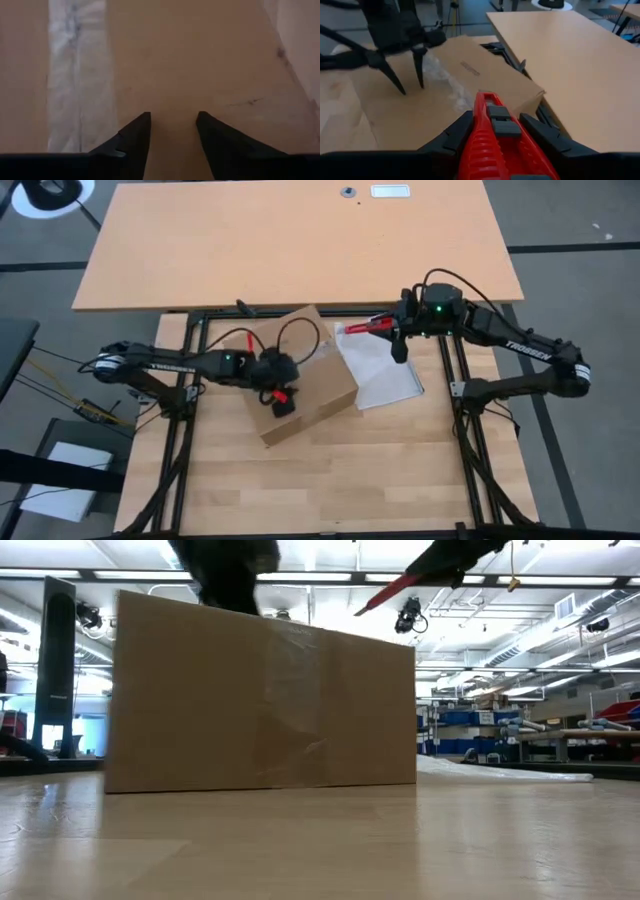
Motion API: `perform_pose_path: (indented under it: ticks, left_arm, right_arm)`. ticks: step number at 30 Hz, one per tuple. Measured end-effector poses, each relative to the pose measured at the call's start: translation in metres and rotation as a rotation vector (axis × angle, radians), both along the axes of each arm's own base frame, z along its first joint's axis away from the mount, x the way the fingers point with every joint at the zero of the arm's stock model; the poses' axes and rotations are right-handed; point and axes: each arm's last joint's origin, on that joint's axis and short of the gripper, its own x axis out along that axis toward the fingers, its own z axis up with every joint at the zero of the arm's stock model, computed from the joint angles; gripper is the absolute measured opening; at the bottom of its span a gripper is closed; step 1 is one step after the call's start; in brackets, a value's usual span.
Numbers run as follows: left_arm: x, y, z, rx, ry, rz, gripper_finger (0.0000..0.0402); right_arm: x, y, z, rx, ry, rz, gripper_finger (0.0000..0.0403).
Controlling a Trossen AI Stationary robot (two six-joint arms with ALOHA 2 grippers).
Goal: Unpack boxes
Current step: Open the cardboard box using the cutter
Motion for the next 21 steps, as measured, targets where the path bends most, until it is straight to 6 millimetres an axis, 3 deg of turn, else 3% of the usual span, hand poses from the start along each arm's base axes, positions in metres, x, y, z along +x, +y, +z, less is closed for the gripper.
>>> perform_pose_path:
  ticks: [5, 10, 16, 21]
  left_arm:
    - [-0.019, -0.02, 0.001, 0.034, 0.178, -0.122, 0.0161]
    - [-0.036, -0.031, 0.026, 0.093, 0.287, -0.252, 0.016]
    - [-0.039, -0.042, 0.075, 0.067, 0.082, -0.153, 0.016]
    - [-0.022, -0.052, 0.092, -0.047, -0.186, -0.029, 0.016]
  right_arm:
    - [-0.003, 0.004, 0.002, -0.017, -0.004, 0.014, 0.014]
    - [-0.002, 0.007, -0.002, 0.02, 0.035, 0.06, 0.014]
    - [0.015, 0.012, -0.013, 0.036, 0.073, 0.177, 0.014]
    - [0.042, 0.002, -0.028, -0.053, 0.063, 0.222, 0.014]
